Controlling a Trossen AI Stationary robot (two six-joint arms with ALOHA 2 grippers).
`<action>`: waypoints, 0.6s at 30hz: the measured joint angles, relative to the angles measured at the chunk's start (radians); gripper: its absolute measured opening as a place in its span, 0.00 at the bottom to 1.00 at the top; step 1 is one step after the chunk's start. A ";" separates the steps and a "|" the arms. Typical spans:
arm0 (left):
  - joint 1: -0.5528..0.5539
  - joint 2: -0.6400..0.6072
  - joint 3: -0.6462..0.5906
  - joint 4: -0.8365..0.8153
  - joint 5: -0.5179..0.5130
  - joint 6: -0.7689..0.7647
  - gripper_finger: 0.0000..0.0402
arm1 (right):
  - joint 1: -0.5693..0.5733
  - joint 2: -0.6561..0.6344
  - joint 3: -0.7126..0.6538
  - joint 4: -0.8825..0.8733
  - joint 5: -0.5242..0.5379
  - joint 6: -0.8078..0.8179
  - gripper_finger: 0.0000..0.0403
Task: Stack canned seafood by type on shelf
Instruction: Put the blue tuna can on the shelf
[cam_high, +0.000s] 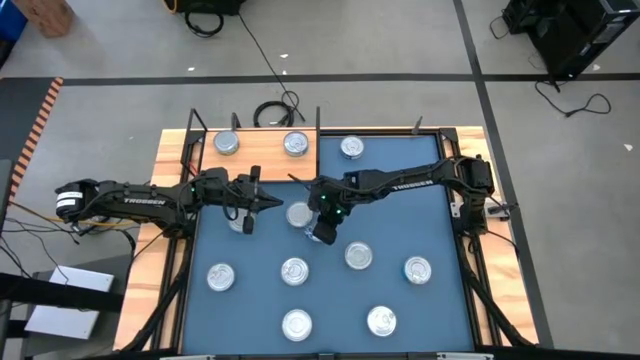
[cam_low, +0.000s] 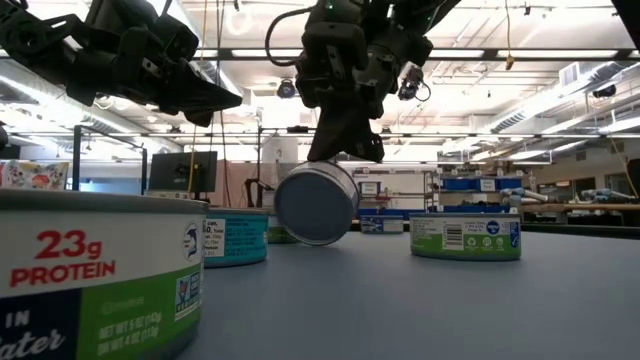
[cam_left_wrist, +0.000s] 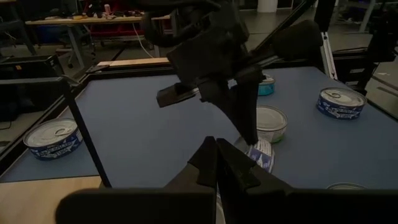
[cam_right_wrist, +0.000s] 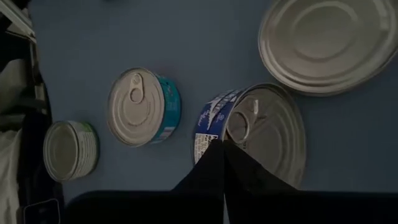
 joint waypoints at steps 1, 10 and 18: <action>0.000 0.000 0.000 0.000 0.000 0.000 0.01 | -0.003 0.000 0.000 -0.005 -0.001 -0.001 0.01; 0.000 0.000 0.000 0.000 0.000 0.000 0.01 | -0.006 0.000 0.000 0.002 -0.089 0.045 0.01; 0.000 0.000 0.000 0.000 0.000 0.000 0.01 | -0.024 -0.004 -0.058 0.028 -0.098 0.043 0.01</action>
